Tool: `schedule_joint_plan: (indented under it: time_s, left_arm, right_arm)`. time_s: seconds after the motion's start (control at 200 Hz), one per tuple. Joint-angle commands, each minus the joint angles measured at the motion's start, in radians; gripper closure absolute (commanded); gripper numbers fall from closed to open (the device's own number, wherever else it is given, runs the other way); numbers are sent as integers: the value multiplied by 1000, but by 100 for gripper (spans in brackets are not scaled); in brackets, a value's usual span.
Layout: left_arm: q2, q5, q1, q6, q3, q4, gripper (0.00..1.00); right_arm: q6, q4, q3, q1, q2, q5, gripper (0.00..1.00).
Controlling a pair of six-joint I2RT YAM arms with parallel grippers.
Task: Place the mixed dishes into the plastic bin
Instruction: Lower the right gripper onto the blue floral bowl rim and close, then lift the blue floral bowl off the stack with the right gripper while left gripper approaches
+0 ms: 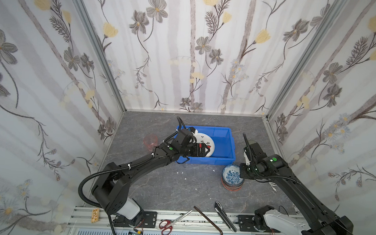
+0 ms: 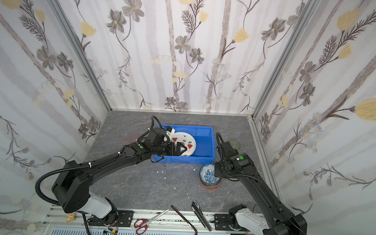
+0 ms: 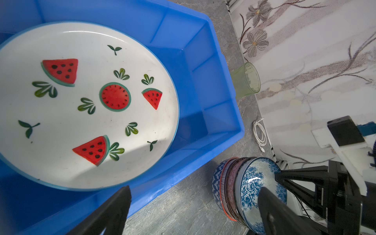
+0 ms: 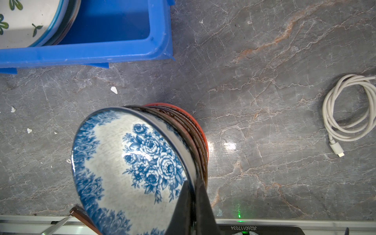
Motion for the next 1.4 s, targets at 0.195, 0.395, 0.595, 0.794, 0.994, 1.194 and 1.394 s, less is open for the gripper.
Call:
schedule_joint_plan:
  time_s: [0.195, 0.395, 0.595, 0.794, 0.994, 1.194, 1.394]
  left_arm:
    - [3, 5, -1, -12, -2, 25, 0]
    - [4, 2, 0, -19, -2, 24, 0]
    - [5, 6, 1, -25, -2, 23, 0]
    - [-2, -24, 0, -42, -6, 23, 0]
    - [-14, -33, -2, -71, -13, 23, 0]
    - [-27, -34, -3, -108, -28, 23, 0]
    - [-33, -26, -11, -106, -27, 23, 0]
  right_arm:
    - [-9, 11, 12, 0, -4, 8, 96]
    - [-11, 18, 14, 0, -13, -5, 96]
    - [-12, 11, 25, 0, -15, -8, 96]
    - [-13, 6, 35, 0, -13, -18, 96]
    - [-16, -5, 48, 0, -18, -32, 96]
    - [-20, -9, 59, 0, -24, -41, 96]
    - [-26, -16, 87, 0, -21, -53, 97]
